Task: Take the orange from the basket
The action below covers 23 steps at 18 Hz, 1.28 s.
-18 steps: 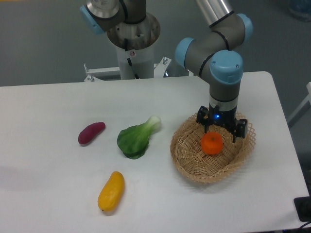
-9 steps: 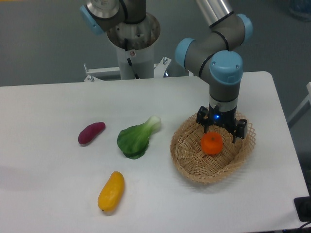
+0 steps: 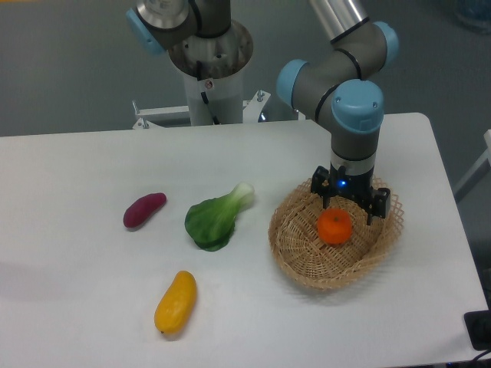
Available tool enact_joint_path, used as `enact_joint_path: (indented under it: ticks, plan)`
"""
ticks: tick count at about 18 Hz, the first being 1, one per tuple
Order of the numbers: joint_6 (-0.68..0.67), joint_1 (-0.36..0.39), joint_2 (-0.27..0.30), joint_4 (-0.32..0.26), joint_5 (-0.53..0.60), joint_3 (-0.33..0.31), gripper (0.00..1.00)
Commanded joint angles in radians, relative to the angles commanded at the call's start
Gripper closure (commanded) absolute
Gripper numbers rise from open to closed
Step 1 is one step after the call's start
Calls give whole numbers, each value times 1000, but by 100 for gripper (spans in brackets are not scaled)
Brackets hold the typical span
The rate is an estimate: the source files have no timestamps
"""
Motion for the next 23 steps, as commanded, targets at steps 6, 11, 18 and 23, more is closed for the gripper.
enact_joint_path:
  ticks: [6,11,18,23]
  plan:
    - [-6,25,-11,0,-5,-2,0]
    - [-121,19,-23,-2,-12,-12,0]
    - [-431,-26,-44,3,-17,-35,0]
    - [-419,-32,-80,58,-8,-28,0]
